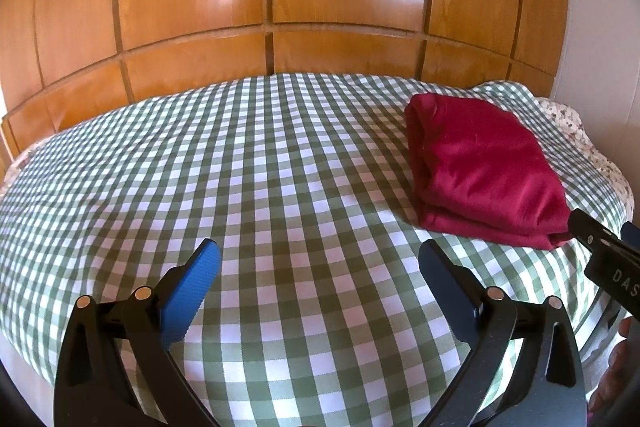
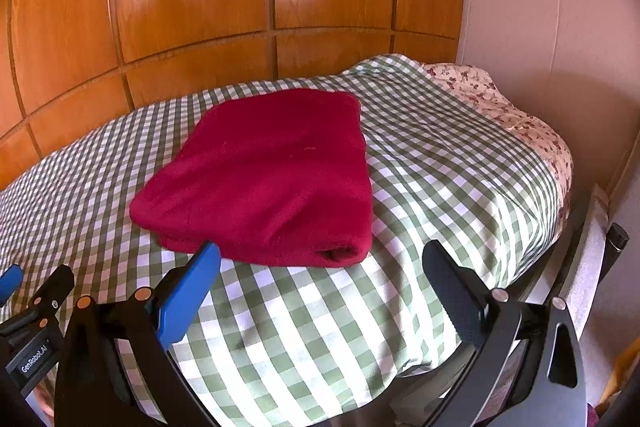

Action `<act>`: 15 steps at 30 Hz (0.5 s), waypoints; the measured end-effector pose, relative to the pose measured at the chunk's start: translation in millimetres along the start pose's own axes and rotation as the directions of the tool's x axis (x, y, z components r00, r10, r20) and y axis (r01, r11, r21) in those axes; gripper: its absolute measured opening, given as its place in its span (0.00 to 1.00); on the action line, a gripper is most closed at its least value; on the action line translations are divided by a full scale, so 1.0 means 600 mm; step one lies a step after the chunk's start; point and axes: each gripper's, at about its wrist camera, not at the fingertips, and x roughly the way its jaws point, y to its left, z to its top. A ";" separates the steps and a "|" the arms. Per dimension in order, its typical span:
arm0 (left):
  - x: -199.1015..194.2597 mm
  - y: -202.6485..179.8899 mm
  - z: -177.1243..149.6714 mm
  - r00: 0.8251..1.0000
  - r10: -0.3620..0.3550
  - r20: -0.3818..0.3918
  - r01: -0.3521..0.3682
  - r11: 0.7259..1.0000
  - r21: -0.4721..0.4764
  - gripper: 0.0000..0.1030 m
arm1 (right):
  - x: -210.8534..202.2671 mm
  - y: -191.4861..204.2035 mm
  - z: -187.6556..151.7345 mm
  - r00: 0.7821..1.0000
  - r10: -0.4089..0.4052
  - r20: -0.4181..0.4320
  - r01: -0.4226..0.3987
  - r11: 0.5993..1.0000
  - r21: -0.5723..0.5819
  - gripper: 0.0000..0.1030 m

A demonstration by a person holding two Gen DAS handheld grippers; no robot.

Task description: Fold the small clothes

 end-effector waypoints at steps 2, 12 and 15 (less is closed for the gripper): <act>0.001 -0.001 0.000 1.000 -0.001 -0.004 0.001 1.000 0.006 0.96 | 0.003 0.001 -0.001 1.000 0.001 -0.007 -0.001 1.000 -0.003 0.98; 0.002 0.005 -0.001 1.000 -0.006 -0.009 0.006 1.000 -0.004 0.96 | 0.003 0.001 -0.003 1.000 0.002 -0.008 -0.002 1.000 -0.002 0.98; 0.003 0.005 -0.001 1.000 -0.009 -0.011 0.009 1.000 -0.011 0.96 | 0.005 0.002 -0.005 1.000 0.001 -0.013 -0.001 1.000 -0.005 0.98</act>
